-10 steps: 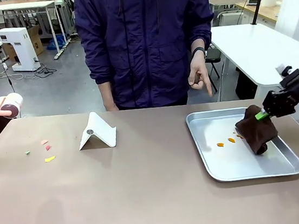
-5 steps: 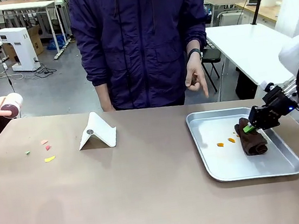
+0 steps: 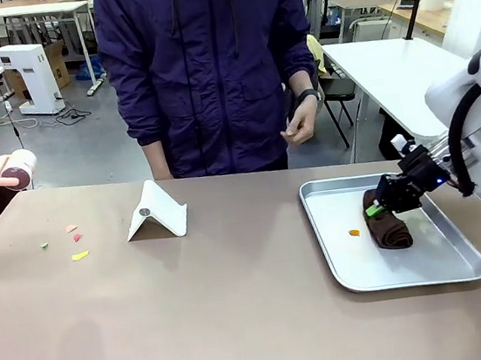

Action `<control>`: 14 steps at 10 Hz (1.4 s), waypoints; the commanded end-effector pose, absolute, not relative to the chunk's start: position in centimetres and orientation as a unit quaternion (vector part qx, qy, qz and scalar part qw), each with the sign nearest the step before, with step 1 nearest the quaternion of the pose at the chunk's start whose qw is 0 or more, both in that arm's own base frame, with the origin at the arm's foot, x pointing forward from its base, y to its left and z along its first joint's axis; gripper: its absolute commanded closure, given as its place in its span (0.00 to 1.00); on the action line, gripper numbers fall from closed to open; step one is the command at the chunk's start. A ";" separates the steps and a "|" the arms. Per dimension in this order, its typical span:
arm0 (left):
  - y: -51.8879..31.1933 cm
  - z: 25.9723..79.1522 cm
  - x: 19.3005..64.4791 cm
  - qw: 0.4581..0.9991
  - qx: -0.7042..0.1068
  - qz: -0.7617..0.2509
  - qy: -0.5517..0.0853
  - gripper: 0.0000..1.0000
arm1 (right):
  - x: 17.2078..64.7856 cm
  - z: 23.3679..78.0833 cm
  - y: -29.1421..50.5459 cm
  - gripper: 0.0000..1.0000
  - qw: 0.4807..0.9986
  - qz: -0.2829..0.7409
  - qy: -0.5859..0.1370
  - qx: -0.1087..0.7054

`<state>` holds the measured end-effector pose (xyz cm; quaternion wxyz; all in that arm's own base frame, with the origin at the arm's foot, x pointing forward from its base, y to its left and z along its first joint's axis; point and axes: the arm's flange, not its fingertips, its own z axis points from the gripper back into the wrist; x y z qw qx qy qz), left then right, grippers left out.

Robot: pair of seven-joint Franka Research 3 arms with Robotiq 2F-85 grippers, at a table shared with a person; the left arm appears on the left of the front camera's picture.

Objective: Clean the surface of the table.
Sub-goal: If a person points to the right, clean the right side of the table with your right hand, and if they point to the left, clean the left side with your left hand.

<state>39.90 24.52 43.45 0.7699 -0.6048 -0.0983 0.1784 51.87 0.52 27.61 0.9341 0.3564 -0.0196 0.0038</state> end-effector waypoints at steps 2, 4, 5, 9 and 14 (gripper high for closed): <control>24.4 43.7 39.5 0.770 -0.607 0.169 -0.100 1.00 | 52.3 26.5 4.5 0.90 0.908 0.058 0.009 0.415; 24.4 43.7 39.5 0.770 -0.607 0.169 -0.100 1.00 | 51.3 26.5 6.8 0.90 0.899 0.107 0.033 0.424; 24.4 43.7 39.5 0.770 -0.607 0.169 -0.100 1.00 | 50.5 26.4 7.6 0.90 0.895 0.142 0.052 0.419; 24.4 43.7 39.5 0.770 -0.607 0.169 -0.100 1.00 | 48.6 27.0 7.2 0.90 0.901 0.245 0.088 0.348; 24.4 43.7 39.5 0.770 -0.607 0.169 -0.100 1.00 | 49.7 28.8 0.7 0.90 0.938 0.121 -0.023 0.324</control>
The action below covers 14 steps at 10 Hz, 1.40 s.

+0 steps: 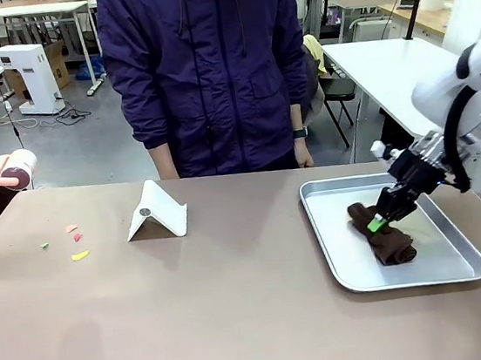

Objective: Clean the surface of the table.
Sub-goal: If a person points to the right, clean the right side of the table with your right hand, and if they point to the left, clean the left side with your left hand.

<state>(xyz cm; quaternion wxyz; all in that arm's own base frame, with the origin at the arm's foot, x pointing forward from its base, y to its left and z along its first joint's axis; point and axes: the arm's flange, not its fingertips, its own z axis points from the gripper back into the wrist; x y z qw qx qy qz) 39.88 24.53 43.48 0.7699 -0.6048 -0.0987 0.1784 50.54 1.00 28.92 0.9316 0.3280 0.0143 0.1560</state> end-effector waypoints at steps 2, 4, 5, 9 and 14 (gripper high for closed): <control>24.4 43.7 39.5 0.770 -0.607 0.169 -0.100 1.00 | 49.8 29.9 -1.9 0.90 0.926 0.057 -0.078 0.365; 24.4 43.7 39.5 0.770 -0.607 0.169 -0.100 1.00 | 49.6 31.6 -4.0 0.90 0.884 0.000 -0.111 0.455; 24.4 43.7 39.5 0.770 -0.607 0.169 -0.100 1.00 | 49.3 32.2 -4.4 0.90 0.855 -0.023 -0.108 0.507; 24.4 43.7 39.5 0.770 -0.607 0.169 -0.100 1.00 | 47.1 36.2 -7.2 0.90 0.717 -0.053 -0.036 0.694; 24.4 43.7 39.5 0.770 -0.607 0.169 -0.100 1.00 | 38.8 40.1 -15.3 0.90 0.733 -0.034 -0.022 0.679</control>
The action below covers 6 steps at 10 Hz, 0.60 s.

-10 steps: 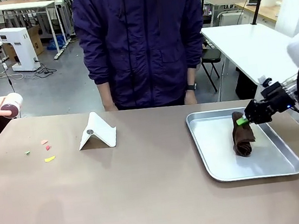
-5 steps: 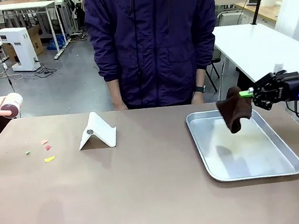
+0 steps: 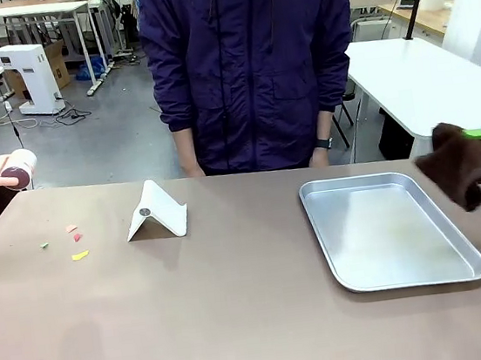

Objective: Clean the surface of the table.
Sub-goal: If a person points to the right, clean the right side of the table with your right hand, and if they point to the left, clean the left side with your left hand.

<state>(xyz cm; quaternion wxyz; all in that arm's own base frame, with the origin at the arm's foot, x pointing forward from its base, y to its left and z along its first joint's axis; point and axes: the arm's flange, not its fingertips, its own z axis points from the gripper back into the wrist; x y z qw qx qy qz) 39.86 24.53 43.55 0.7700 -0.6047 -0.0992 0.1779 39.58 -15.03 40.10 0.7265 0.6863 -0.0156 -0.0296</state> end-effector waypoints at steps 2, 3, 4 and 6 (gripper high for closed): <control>24.4 43.7 39.5 0.770 -0.607 0.169 -0.100 1.00 | 38.1 39.2 -16.5 0.90 0.732 -0.038 -0.035 0.679; 24.4 43.7 39.5 0.770 -0.607 0.169 -0.100 1.00 | 38.5 40.1 -16.6 0.90 0.733 -0.038 -0.020 0.679; 24.4 43.7 39.5 0.770 -0.607 0.169 -0.100 1.00 | 38.5 40.1 -16.6 0.90 0.733 -0.038 -0.020 0.679; 24.4 43.7 39.5 0.770 -0.607 0.169 -0.100 1.00 | 38.5 40.1 -16.6 0.90 0.733 -0.038 -0.020 0.679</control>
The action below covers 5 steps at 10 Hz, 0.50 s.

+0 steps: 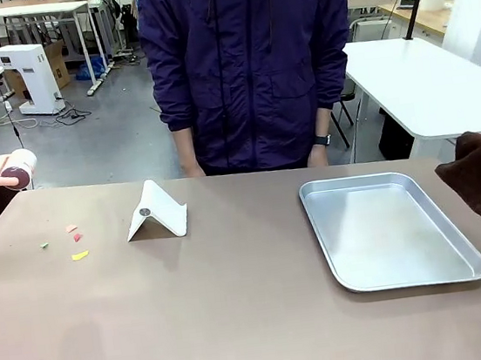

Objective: Clean the surface of the table.
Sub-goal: If a person points to the right, clean the right side of the table with your right hand, and if they point to the left, clean the left side with your left hand, then clean the area not pointed to by the person.

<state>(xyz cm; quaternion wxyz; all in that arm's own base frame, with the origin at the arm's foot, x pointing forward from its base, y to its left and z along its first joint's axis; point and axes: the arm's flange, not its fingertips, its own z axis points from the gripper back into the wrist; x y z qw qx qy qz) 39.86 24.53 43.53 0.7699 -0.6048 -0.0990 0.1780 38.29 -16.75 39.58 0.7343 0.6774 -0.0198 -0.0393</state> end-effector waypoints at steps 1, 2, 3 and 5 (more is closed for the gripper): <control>24.4 43.7 39.5 0.770 -0.607 0.169 -0.100 1.00 | 38.5 40.1 -16.6 0.90 0.733 -0.038 -0.020 0.679; 24.4 43.7 39.5 0.770 -0.607 0.169 -0.100 1.00 | 38.5 40.1 -16.6 0.90 0.733 -0.038 -0.020 0.679; 24.4 43.7 39.5 0.770 -0.607 0.169 -0.100 1.00 | 38.5 40.1 -16.6 0.90 0.733 -0.038 -0.020 0.679; 24.4 43.7 39.5 0.770 -0.607 0.169 -0.100 1.00 | 38.5 40.1 -16.6 0.90 0.733 -0.038 -0.020 0.679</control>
